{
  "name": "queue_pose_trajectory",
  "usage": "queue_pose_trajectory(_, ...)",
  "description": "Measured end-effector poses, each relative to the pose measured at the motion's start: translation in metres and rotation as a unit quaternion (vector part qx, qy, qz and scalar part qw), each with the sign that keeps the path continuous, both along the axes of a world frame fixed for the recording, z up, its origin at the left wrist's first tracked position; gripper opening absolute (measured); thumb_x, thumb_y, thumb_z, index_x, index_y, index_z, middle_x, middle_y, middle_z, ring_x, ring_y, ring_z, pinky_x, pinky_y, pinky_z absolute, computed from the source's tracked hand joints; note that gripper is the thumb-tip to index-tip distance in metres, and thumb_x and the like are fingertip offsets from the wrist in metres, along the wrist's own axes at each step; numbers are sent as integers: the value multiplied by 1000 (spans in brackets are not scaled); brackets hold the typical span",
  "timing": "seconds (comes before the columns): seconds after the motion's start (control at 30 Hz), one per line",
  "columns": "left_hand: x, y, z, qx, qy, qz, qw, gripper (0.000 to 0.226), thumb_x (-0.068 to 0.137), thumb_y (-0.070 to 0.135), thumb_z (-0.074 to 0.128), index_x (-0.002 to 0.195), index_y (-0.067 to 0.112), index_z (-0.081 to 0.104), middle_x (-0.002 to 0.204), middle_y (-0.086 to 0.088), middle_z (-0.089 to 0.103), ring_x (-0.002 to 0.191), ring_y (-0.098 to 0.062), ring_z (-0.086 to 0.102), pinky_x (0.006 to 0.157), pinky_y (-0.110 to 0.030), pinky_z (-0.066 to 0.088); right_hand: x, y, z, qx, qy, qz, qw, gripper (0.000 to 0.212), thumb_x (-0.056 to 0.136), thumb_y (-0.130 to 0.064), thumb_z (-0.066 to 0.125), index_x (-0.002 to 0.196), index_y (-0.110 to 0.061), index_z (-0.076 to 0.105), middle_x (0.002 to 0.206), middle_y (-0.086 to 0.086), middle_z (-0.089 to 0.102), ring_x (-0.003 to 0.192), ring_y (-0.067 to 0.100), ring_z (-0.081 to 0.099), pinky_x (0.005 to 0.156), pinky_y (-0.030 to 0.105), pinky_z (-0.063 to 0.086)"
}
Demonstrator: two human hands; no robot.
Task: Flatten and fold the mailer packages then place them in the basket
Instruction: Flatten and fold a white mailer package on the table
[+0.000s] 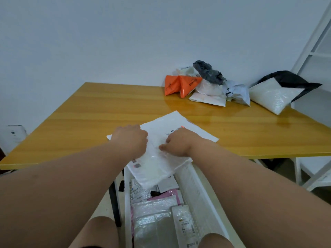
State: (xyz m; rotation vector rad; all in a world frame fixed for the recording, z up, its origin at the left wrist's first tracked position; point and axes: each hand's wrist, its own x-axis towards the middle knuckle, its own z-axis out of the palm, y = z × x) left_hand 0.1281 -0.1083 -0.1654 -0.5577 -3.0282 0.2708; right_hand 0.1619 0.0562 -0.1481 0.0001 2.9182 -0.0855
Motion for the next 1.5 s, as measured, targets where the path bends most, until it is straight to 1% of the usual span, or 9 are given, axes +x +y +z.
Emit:
queue_pose_trajectory(0.07,1,1,0,9,-23,12,1000,43,100,51,26,123,27,55,127,-2,51,118,-25,49,86,-39,37,-1,4,2,-38,53,-9,998,31,94,-45,47,78,-22,60,101,3,59,104,27,54,85,36,44)
queue_pose_trajectory(0.2,3,3,-11,23,-126,-12,992,72,96,67,17,156,26,15,163,-1,11,149,-26,15,116,-46,22,7,19,-14,15,48,-34,998,50,94,-53,38,138,-32,48,145,3,40,136,31,32,105,48,31)
queue_pose_trajectory(0.43,-1,-3,-25,38,-168,-34,985,74,95,68,7,153,29,-17,161,3,-23,149,-19,-18,121,-46,-6,1,30,-13,1,25,-35,999,52,96,-62,31,140,-41,47,143,4,43,131,31,37,106,47,35)
queue_pose_trajectory(0.7,-4,-25,-11,137,9,74,988,69,96,58,37,154,25,18,160,-6,19,145,-30,18,114,-48,24,3,54,-15,11,50,-175,983,48,95,-50,37,136,-27,47,138,9,41,128,33,35,99,47,37)
queue_pose_trajectory(1.0,6,-27,-1,180,-86,199,959,73,88,51,55,148,19,29,145,-18,29,125,-41,44,96,-44,45,23,44,-4,-25,20,-268,963,76,84,-62,53,149,-32,28,147,9,22,127,40,37,85,42,38)
queue_pose_trajectory(1.17,20,-28,12,277,-141,240,920,73,79,31,72,139,11,36,117,-15,52,81,-28,60,71,-34,53,40,55,5,-48,18,-301,952,67,83,-48,59,140,-23,34,121,9,48,106,33,50,78,38,42)
queue_pose_trajectory(1.27,30,-25,17,320,-152,246,902,42,81,14,68,114,12,42,82,-8,51,72,-28,58,65,-31,49,49,54,6,-52,9,-308,950,63,84,-39,59,137,-21,30,105,8,52,101,33,54,82,41,49)
queue_pose_trajectory(1.4,44,-21,19,375,-158,204,890,79,86,-2,48,154,24,18,82,-8,51,68,-29,59,64,-35,51,64,52,3,-92,48,-289,952,58,90,-26,54,141,-25,26,116,13,52,96,34,55,75,41,51)
queue_pose_trajectory(1.5,60,-17,24,335,-124,145,923,72,87,-2,41,150,28,22,85,-9,55,70,-28,58,57,-33,48,78,49,9,-102,81,-235,963,52,94,-14,51,140,-25,30,124,16,43,85,30,51,63,36,44)
